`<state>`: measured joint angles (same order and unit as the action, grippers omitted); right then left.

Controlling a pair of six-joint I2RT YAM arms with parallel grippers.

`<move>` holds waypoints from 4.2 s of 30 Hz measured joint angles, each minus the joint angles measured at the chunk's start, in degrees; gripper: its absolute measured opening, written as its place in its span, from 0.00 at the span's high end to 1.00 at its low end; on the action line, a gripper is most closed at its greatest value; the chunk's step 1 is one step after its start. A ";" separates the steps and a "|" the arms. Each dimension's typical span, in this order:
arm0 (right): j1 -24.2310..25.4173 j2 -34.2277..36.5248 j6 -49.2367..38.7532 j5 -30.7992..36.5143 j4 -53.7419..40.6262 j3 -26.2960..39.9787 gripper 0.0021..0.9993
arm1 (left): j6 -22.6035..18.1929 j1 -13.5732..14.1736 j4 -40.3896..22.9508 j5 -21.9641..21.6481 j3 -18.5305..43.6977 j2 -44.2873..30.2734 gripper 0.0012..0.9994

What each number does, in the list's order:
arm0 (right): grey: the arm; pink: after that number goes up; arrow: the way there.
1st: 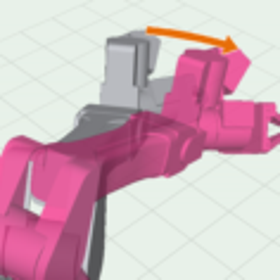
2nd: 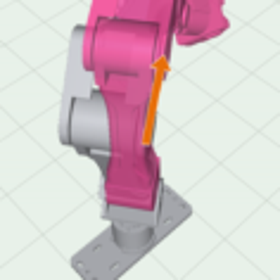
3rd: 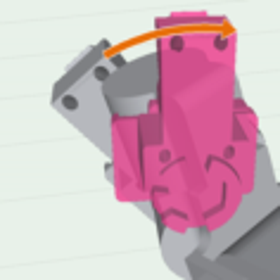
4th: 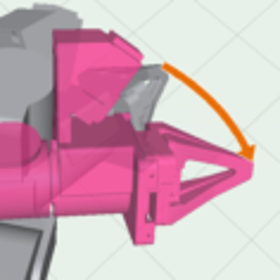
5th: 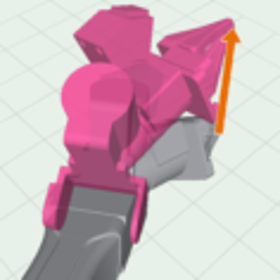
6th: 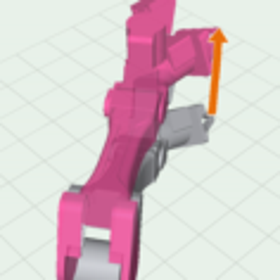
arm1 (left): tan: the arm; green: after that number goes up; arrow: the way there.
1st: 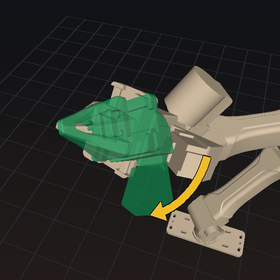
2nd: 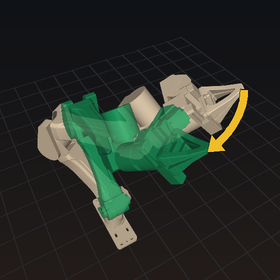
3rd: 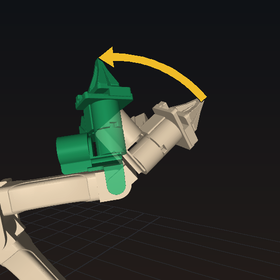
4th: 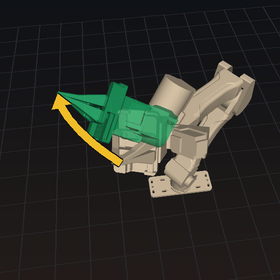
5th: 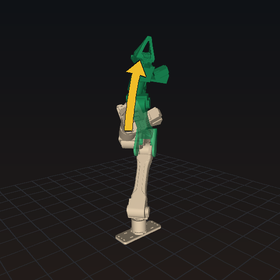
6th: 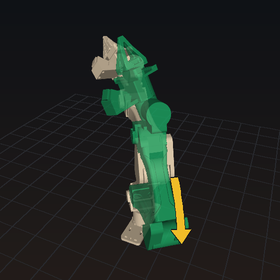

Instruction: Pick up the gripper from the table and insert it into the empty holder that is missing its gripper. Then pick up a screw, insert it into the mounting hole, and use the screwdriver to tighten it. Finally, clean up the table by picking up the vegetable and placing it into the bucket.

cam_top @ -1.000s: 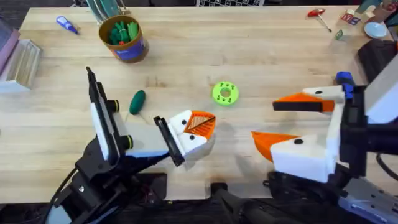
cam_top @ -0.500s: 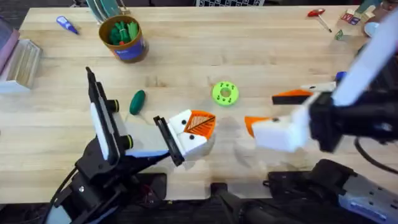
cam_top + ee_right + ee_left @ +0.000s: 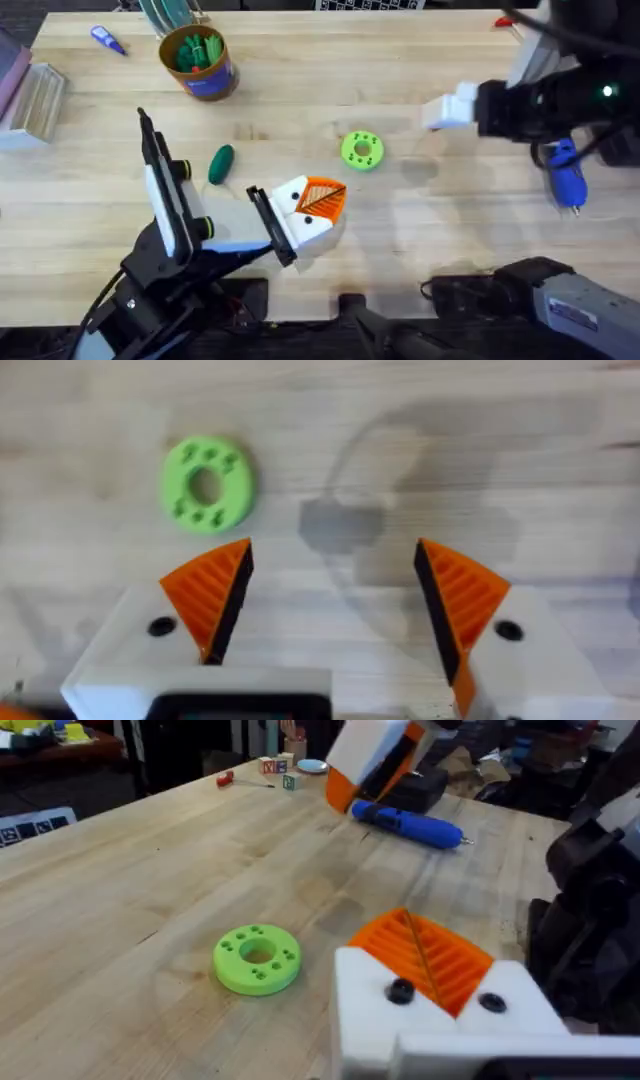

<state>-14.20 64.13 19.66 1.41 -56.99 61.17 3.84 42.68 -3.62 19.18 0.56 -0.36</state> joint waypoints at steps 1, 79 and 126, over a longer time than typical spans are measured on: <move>2.65 1.17 -0.38 0.24 0.34 0.00 0.01 | 0.00 0.00 0.00 -0.15 0.00 0.00 0.99; 50.86 33.49 -49.72 -0.97 23.04 0.00 0.12 | 0.00 0.00 -0.07 -1.45 0.00 0.00 0.99; 40.70 10.12 -36.17 -3.02 22.10 -0.59 0.98 | 0.00 0.00 -0.04 -1.45 0.00 0.00 0.99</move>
<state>26.50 74.25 -16.51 -1.61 -34.89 60.58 3.84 42.68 -3.66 17.74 0.56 -0.36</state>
